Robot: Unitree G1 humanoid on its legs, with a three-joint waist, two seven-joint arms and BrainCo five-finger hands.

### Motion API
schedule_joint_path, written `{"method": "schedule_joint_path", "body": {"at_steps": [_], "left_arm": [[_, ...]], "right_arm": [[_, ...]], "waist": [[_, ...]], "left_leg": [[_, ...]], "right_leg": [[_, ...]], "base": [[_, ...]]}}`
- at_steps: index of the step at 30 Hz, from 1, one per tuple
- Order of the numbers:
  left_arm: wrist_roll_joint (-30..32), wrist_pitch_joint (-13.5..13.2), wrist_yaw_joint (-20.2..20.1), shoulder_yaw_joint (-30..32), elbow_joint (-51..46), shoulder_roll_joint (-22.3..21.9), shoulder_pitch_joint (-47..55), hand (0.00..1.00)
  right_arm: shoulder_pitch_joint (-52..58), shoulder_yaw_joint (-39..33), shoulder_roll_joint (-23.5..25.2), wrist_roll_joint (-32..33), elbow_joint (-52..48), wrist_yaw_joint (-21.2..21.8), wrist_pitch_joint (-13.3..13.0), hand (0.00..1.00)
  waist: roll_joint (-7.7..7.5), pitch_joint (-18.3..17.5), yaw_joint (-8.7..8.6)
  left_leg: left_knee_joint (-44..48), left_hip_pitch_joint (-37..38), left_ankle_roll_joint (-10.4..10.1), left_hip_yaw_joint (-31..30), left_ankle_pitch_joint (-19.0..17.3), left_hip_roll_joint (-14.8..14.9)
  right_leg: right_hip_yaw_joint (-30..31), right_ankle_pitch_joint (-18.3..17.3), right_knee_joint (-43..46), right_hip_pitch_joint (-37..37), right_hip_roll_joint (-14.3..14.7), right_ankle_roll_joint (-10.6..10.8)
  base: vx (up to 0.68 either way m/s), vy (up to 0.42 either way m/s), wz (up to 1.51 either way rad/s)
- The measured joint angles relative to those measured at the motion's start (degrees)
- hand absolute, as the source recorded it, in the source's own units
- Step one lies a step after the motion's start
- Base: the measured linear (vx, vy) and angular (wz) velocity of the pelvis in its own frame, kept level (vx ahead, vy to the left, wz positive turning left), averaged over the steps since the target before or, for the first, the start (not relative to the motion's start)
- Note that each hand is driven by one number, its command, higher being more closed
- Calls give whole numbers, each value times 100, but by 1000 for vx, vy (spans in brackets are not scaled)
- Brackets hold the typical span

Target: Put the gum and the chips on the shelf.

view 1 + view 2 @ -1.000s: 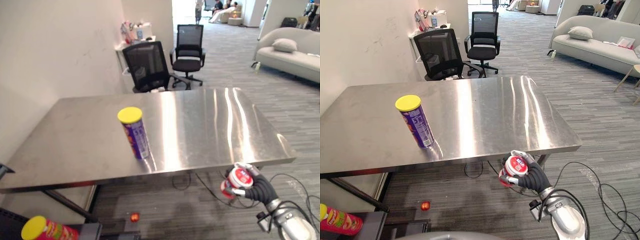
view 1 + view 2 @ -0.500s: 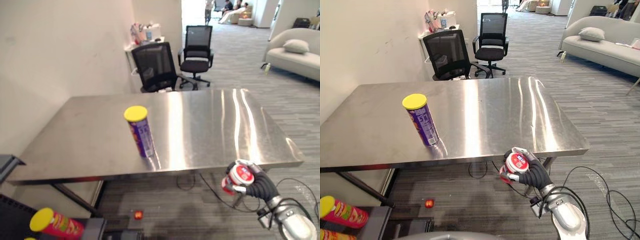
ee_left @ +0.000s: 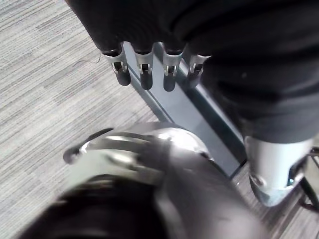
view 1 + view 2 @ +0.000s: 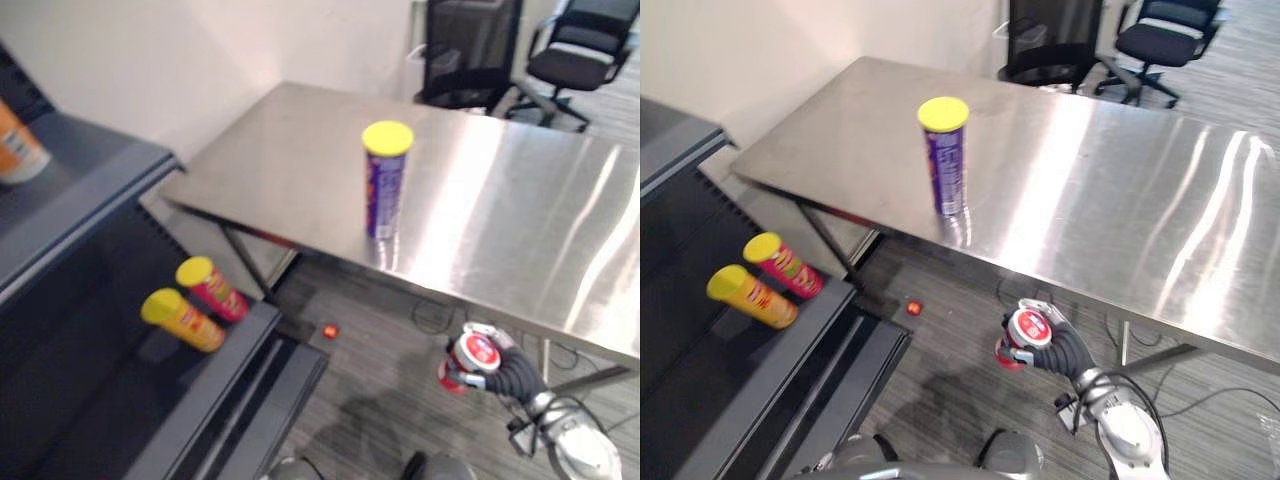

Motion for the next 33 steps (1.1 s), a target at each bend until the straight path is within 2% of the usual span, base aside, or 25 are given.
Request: {"method": "schedule_joint_path", "body": {"at_steps": [1, 2, 3, 4, 5, 7, 8, 10, 11, 13, 14, 16, 17, 18, 21, 22, 23, 24, 25, 27, 28, 30, 31, 32, 33], "left_arm": [[-18, 14, -58, 86, 33, 85, -143, 0], [-20, 31, -92, 173, 45, 110, -176, 0], [-24, 53, -118, 273, 42, 131, -142, 0], [-32, 82, -163, 281, 41, 162, -156, 0], [-30, 85, -201, 276, 27, 163, -171, 0], [-27, 99, -227, 267, 54, 133, -163, 0], [-20, 105, -208, 262, 109, 91, -172, 0], [-6, 117, -125, 180, 199, 2, -228, 0], [14, 115, -76, 64, 198, -53, -264, 0], [34, 116, 39, -40, 206, -155, -245, 0], [21, 110, 74, -47, 197, -213, -241, 0], [13, 73, 133, -72, 160, -225, -234, 0], [-16, 76, 149, -75, 166, -249, -231, 0], [-22, 76, 150, -82, 160, -258, -248, 0], [-19, 55, 162, -67, 153, -187, -307, 0], [-17, 71, 169, -58, 170, -184, -319, 0], [-15, 77, 183, -61, 178, -172, -319, 0], [-14, 83, 222, -67, 180, -151, -305, 0], [-14, 83, 269, -76, 175, -115, -302, 0], [-20, 81, 301, -80, 163, -53, -317, 0], [-20, 81, 317, -86, 170, -28, -339, 0], [-18, 78, 325, -109, 200, -29, -401, 0], [-10, 72, 323, 5, 201, -70, -423, 0], [7, 44, 308, 207, 170, -195, -427, 0], [48, 24, 297, 368, 138, -243, -420, 0]], "right_arm": [[148, -91, 240, -34, 69, 10, 17, 100], [218, -145, 310, -31, 68, 19, 9, 100], [268, -206, 424, -31, 95, 20, 21, 100], [346, -271, 562, -26, 109, 9, 39, 100], [491, -264, 624, -23, 73, 24, 45, 100], [613, -221, 623, -23, 53, 64, 46, 100], [613, -194, 624, -28, 56, 93, 47, 100], [583, -169, 622, -54, 74, 104, 48, 100], [536, -137, 612, -82, 79, 87, 46, 100], [317, -43, 602, -240, 200, -23, 39, 100], [145, 64, 600, -250, 340, -129, 29, 100], [-22, 279, 519, -255, 471, -266, 14, 100], [-88, 376, 437, -254, 536, -290, 9, 100], [-103, 435, 397, -252, 549, -319, 10, 100], [14, 518, 460, -249, 682, -375, 14, 100], [68, 488, 448, -249, 729, -375, 39, 100], [88, 477, 464, -250, 754, -381, 86, 100], [103, 473, 503, -251, 761, -384, 135, 100], [106, 482, 544, -251, 760, -374, 149, 100], [131, 472, 655, -250, 755, -379, 184, 100], [145, 481, 761, -248, 723, -372, 186, 100], [220, 480, 829, -232, 685, -353, 189, 100], [388, 488, 899, -191, 565, -300, 235, 100], [663, 497, 967, -177, 274, -237, 243, 100], [818, 519, 970, -138, 149, -218, 241, 100]], "waist": [[-41, -50, -103], [-25, -40, -102], [39, -38, -108], [28, -39, -176], [-16, -77, -201], [-17, -150, -192], [38, -144, -160], [57, -143, -115], [79, -98, -113], [39, -36, -50], [-32, 41, 63], [-38, 117, 213], [-28, 145, 201], [59, 175, 197], [-37, 286, 47], [-49, 369, 0], [-33, 435, 0], [-3, 463, -44], [0, 541, -150], [28, 586, -234], [3, 582, -302], [0, 579, -393], [-2, 543, -453], [-50, 511, -471], [-98, 482, -463]], "left_leg": [[-784, 167, -101, 155, -140, -337], [-431, 223, -133, 437, -243, -165], [-264, 374, -264, 762, -310, 31], [-517, 377, -359, 957, -361, -37], [-840, 347, -464, 954, -289, -221], [-1567, 320, -500, 773, -268, -567], [-2125, 311, -608, 599, -178, -799], [-2736, 232, -540, 346, 111, -1105], [-2765, 98, -443, 189, 225, -1132], [-2562, 7, -434, 12, 227, -1054], [-2294, 11, -425, -48, 192, -964], [-1914, 15, -502, -185, -4, -769], [-1765, 15, -590, -222, -207, -655], [-1737, 21, -717, -297, -445, -584], [-1650, 62, -737, -324, -611, -681], [-1651, 165, -710, -361, -635, -733], [-1651, 246, -694, -398, -655, -756], [-1654, 281, -696, -475, -663, -757], [-1673, 352, -689, -685, -667, -744], [-1696, 351, -688, -889, -666, -700], [-1746, 336, -687, -1058, -664, -712], [-1826, 323, -690, -1267, -658, -753], [-1900, 325, -740, -1460, -625, -799], [-1904, 356, -796, -1628, -601, -865], [-1904, 418, -833, -1705, -614, -920]], "right_leg": [[-360, 238, -445, 73, 6, -13], [-578, 315, -542, 188, 46, 21], [-835, 365, -505, 288, 105, 96], [-1140, 345, -477, 401, 80, 72], [-1406, 363, -564, 477, 33, 93], [-1730, 444, -703, 519, 41, 190], [-1883, 502, -781, 483, 63, 191], [-2013, 621, -932, 384, 86, 174], [-2032, 731, -1126, 351, 167, 173], [-1981, 820, -1210, 314, 237, 191], [-1775, 822, -1115, 304, 221, 186], [-1461, 778, -947, 250, 232, 114], [-1366, 725, -840, 188, 255, 53], [-1301, 638, -684, 144, 261, 43], [-1190, 503, -140, 82, -56, 118], [-837, 590, 477, -58, -334, 99], [-149, 815, 1078, -351, -451, -87], [709, 1075, 1524, -743, -390, -300], [1843, 1142, 1736, -1020, -51, -273], [2943, 987, 1461, -1182, 466, -117], [3654, 965, 754, -1247, 836, -16], [4460, 1058, -141, -1246, 1212, 129], [5162, 1193, -763, -1177, 1465, 342], [5547, 1263, -1021, -1091, 1556, 450], [5589, 1264, -1007, -1065, 1534, 450]], "base": [[-138, 17, 161], [-85, 46, 124], [-58, 63, 119], [-69, 89, 147], [-82, 90, 139], [-90, 80, 103], [-90, 93, 76], [-101, 59, 59], [-110, -4, 53], [-55, -60, 1], [-17, -53, -45], [-26, -67, -76], [-51, -31, -76], [-96, 62, -50], [-87, 99, -5], [-49, 128, 23], [-52, 151, 22], [-32, 139, 37], [-11, 99, 47], [51, 0, 57], [68, -34, 53], [118, -40, 57], [205, -81, 86], [195, -102, 83], [254, -162, 98]]}}
